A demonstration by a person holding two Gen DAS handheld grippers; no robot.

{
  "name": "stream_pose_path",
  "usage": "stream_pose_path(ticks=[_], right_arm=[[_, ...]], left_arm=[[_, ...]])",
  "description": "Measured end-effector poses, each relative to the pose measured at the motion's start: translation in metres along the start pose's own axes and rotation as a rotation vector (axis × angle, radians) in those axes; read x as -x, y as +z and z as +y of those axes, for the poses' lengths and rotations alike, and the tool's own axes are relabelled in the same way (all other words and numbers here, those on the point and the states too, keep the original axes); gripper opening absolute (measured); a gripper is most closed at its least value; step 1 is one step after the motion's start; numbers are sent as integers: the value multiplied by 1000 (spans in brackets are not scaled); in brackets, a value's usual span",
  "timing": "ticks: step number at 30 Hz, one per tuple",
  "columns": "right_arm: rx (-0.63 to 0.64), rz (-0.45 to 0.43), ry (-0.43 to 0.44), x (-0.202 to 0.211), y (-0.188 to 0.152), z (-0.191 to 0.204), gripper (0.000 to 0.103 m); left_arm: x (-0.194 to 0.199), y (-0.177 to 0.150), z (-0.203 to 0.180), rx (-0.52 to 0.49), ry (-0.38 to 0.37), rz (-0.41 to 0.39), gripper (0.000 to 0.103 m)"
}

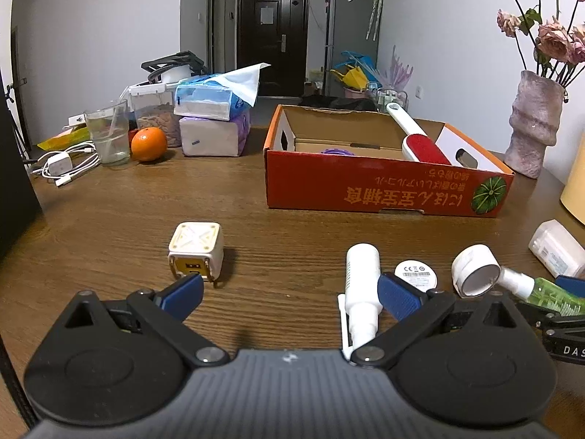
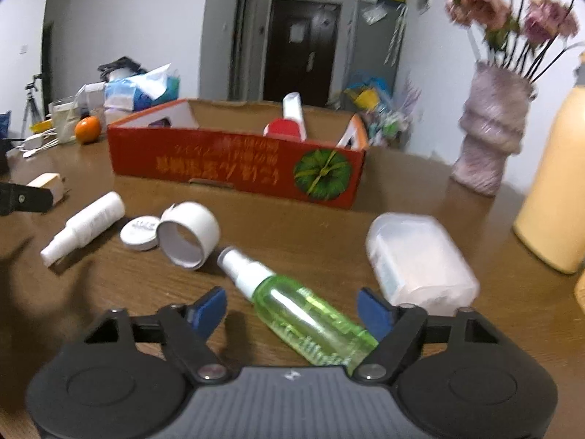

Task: Organize rigid objects
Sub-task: 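Grasp the white tube with the left tool while the right tool grasps the green spray bottle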

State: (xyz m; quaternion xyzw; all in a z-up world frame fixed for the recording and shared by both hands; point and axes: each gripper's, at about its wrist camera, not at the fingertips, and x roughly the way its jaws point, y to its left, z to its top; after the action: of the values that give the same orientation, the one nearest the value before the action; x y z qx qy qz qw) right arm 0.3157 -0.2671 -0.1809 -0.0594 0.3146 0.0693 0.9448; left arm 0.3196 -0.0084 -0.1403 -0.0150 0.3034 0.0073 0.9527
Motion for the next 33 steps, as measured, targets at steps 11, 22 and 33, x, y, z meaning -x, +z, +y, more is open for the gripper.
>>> stream_pose_path(ticks=[11,22,33], right_arm=[[-84,8,66,1,-2,3,30],[-239,-98,38,12,-1,3,30],[-260,-142,20,17,2,11,30]], left_arm=[[-9,-2,-3,-10,-4,26,103],[-24,-5,-21,-52,-48,40,103],[-45,-3,-39,-78,-46,82,68]])
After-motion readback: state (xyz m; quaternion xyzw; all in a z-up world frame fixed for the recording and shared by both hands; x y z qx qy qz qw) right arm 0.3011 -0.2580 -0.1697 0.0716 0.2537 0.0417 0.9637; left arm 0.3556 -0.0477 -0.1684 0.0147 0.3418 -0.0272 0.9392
